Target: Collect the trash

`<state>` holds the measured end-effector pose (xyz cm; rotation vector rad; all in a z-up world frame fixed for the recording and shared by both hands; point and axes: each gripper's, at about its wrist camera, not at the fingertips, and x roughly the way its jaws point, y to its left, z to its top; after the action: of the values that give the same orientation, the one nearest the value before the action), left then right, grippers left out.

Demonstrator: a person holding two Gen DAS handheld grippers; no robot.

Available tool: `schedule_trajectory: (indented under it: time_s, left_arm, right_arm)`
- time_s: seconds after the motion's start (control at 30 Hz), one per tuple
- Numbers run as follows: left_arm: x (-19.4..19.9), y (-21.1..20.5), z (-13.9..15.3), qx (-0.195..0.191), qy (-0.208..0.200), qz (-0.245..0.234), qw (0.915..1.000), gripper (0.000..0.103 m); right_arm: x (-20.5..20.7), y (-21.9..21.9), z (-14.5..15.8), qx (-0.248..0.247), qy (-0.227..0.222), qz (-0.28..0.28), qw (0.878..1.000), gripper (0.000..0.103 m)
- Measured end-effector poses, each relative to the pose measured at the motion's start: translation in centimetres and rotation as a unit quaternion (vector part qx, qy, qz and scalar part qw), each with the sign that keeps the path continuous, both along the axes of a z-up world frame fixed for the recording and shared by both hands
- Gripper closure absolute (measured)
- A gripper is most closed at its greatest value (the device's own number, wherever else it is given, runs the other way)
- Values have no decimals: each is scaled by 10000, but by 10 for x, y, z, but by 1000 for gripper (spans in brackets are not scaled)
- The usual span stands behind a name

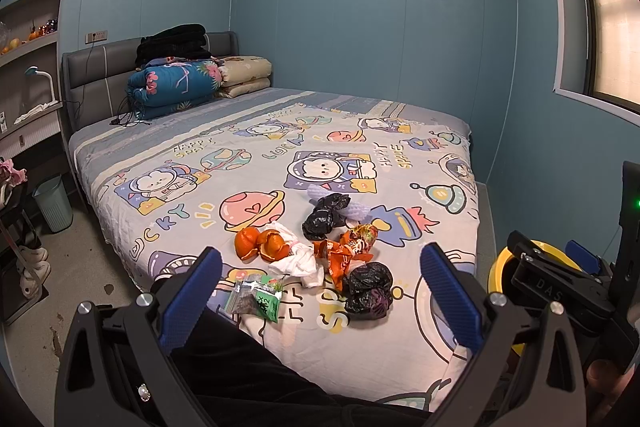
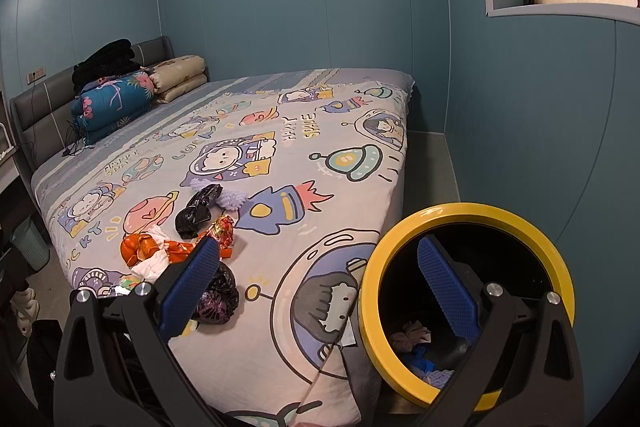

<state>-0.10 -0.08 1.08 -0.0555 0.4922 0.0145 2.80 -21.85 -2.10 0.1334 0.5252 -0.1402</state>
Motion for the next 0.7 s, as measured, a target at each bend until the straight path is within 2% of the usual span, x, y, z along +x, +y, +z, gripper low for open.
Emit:
schedule_trajectory:
  time_s: [0.7]
  left_arm:
    - [0, 0, -1, 4, 10, -1, 10000, 7]
  right_arm:
    - [1, 3, -5, -3, 19, -11, 10000, 8]
